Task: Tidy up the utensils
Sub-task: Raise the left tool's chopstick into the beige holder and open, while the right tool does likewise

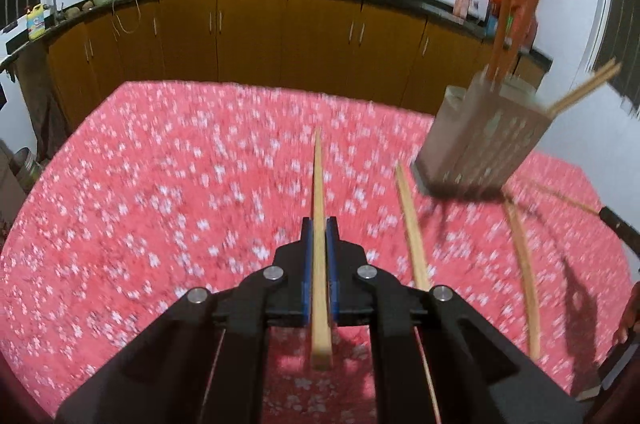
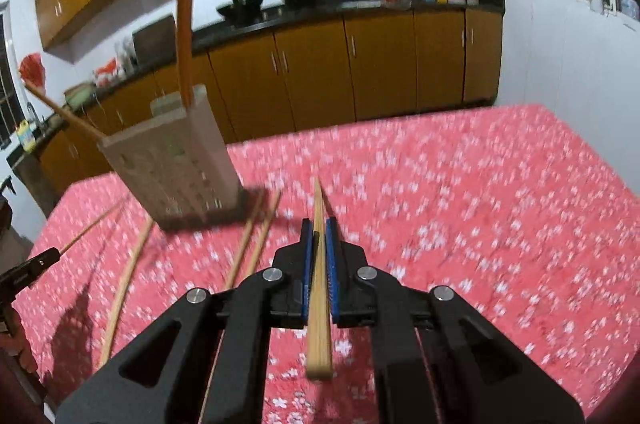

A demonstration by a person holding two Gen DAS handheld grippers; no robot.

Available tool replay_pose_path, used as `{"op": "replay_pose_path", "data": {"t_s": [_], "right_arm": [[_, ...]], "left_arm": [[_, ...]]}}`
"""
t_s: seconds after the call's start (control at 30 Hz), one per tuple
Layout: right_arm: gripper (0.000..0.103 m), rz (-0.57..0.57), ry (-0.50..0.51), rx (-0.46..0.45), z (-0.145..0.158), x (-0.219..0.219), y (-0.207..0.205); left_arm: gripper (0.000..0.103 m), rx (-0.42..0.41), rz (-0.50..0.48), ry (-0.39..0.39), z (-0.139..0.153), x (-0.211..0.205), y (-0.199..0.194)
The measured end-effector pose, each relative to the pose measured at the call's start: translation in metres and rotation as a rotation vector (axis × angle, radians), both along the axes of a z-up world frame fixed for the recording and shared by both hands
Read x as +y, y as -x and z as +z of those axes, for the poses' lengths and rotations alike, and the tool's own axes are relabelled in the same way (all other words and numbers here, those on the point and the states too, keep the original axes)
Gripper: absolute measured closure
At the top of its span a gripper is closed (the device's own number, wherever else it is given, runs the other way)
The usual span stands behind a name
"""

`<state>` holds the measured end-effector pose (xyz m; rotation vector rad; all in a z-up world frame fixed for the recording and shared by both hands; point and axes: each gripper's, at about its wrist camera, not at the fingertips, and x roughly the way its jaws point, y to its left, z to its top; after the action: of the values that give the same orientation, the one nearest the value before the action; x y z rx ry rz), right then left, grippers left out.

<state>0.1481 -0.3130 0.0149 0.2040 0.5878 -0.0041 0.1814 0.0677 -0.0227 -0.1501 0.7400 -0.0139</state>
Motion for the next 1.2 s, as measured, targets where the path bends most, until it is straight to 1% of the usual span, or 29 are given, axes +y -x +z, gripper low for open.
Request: {"op": "replay_pose_path", "data": {"t_s": [0.23, 0.37, 0.5, 0.67, 0.73, 0.83, 0.93, 1.13, 1.2], "right_arm": [[0.096, -0.004, 0.007, -0.113, 0.027, 0.001, 0.006], [0.096, -0.002, 0.014, -0.135, 0.032, 0.002, 0.007], [0.096, -0.004, 0.012, -0.137, 0.032, 0.002, 0.006], [0.096, -0.005, 0.012, -0.140, 0.033, 0.000, 0.007], [0.096, -0.003, 0.004, -0.158, 0.037, 0.000, 0.011], [0.096, 0.008, -0.007, -0.198, 0.049, -0.001, 0.018], [0.096, 0.037, -0.041, -0.238, 0.066, -0.001, 0.024], [0.096, 0.138, -0.118, -0.307, 0.103, 0.005, 0.035], [0.096, 0.171, -0.138, -0.325, 0.112, 0.006, 0.038]], "left_arm": [[0.095, -0.146, 0.001, 0.071, 0.044, 0.003, 0.015], [0.095, -0.202, -0.008, 0.080, 0.062, 0.001, 0.022], [0.095, -0.223, -0.017, 0.073, 0.070, -0.001, 0.023], [0.095, -0.223, -0.020, 0.070, 0.071, -0.005, 0.023], [0.095, -0.228, -0.028, 0.076, 0.073, -0.006, 0.024], [0.095, -0.251, -0.059, 0.084, 0.082, -0.011, 0.029], [0.095, -0.282, -0.100, 0.100, 0.096, -0.014, 0.036], [0.095, -0.349, -0.194, 0.105, 0.128, -0.031, 0.051], [0.095, -0.367, -0.228, 0.122, 0.137, -0.038, 0.055]]}}
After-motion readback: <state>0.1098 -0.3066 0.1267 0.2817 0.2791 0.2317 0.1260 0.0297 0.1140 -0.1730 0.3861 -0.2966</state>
